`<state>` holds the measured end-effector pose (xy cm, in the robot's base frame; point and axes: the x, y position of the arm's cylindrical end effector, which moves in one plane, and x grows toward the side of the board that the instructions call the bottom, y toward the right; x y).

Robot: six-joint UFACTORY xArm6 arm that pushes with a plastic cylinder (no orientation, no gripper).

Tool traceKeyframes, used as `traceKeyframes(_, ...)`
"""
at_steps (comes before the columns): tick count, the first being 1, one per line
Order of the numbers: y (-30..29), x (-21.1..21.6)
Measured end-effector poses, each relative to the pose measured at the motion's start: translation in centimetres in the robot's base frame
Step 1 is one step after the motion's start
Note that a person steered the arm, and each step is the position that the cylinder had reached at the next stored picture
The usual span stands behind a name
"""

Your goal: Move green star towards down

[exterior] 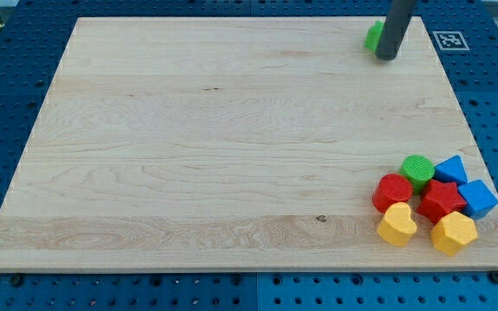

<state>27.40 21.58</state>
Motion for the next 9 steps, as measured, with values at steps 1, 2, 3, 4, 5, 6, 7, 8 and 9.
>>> traceKeyframes(1, 2.1, -1.4)
traceKeyframes(2, 8.1, -1.3)
traceKeyframes(3, 8.4, -7.0)
traceKeyframes(4, 4.3, -8.3)
traceKeyframes(5, -0.4, -7.2)
traceKeyframes(6, -2.8, -4.7)
traceKeyframes(7, -2.4, -1.9)
traceKeyframes(8, -1.3, -0.7)
traceKeyframes(9, 0.1, 1.2)
